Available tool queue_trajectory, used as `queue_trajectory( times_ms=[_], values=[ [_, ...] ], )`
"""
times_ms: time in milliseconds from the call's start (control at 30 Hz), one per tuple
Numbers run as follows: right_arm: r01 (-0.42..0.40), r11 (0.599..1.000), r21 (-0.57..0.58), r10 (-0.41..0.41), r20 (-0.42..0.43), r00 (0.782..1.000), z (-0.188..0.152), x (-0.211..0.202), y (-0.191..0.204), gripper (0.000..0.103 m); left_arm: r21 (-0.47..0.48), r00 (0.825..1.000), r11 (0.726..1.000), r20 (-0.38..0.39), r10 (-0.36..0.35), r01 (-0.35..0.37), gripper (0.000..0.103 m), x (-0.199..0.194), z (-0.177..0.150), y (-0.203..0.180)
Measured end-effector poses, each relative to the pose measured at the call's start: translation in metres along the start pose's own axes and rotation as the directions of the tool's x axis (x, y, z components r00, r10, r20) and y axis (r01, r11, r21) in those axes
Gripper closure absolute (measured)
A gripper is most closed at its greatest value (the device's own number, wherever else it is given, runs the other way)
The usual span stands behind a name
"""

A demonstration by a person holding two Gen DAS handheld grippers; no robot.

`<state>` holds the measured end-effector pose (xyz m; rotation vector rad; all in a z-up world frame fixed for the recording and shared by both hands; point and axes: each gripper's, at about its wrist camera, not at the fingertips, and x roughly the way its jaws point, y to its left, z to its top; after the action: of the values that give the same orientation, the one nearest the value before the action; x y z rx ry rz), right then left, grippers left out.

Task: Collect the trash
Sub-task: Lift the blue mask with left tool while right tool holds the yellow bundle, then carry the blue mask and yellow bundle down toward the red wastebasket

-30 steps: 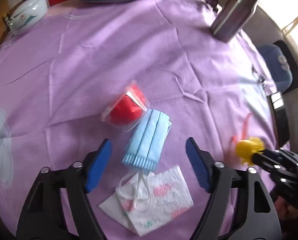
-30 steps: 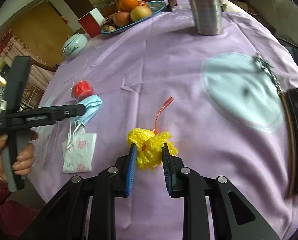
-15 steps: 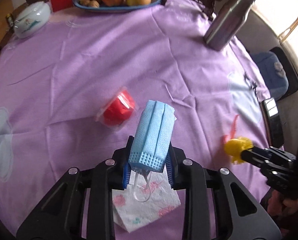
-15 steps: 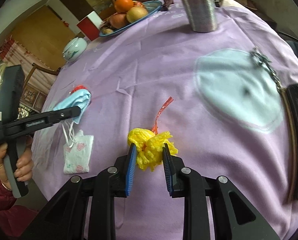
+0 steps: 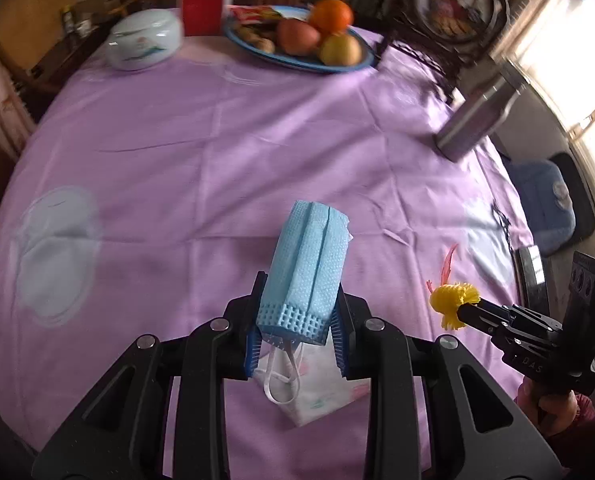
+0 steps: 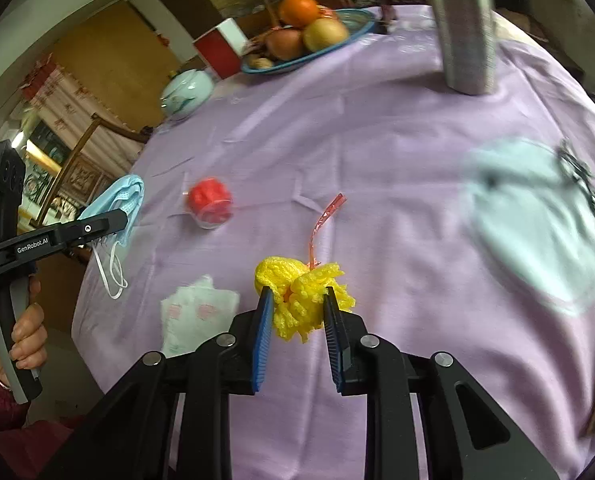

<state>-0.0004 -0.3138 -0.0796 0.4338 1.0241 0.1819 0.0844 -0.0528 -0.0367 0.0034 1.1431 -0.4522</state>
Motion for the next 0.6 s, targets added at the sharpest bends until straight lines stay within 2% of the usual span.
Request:
queue_trajectory(
  times_ms=[167,367,600],
  values=[
    [-0.038,0.997,-0.064,0.037,-0.017,0.999,0.007,0.012,0.037,0.078,-0.072,0.999,0.997,0.033,0.032,-0.029,0.073,-0.024,-0.012,0.035],
    [-0.094,0.982,-0.166,0.083,-0.071,0.994,0.013,0.03,0.085,0.078,-0.213,0.993,0.973,0.059,0.098,-0.083,0.073,-0.056,-0.038,0.093],
    [-0.173,0.94,-0.294,0.131,-0.158,0.979,0.019,0.057,0.142,0.078,-0.398,0.978,0.906,0.088,0.191,-0.141,0.073,-0.096,-0.084,0.154]
  ],
)
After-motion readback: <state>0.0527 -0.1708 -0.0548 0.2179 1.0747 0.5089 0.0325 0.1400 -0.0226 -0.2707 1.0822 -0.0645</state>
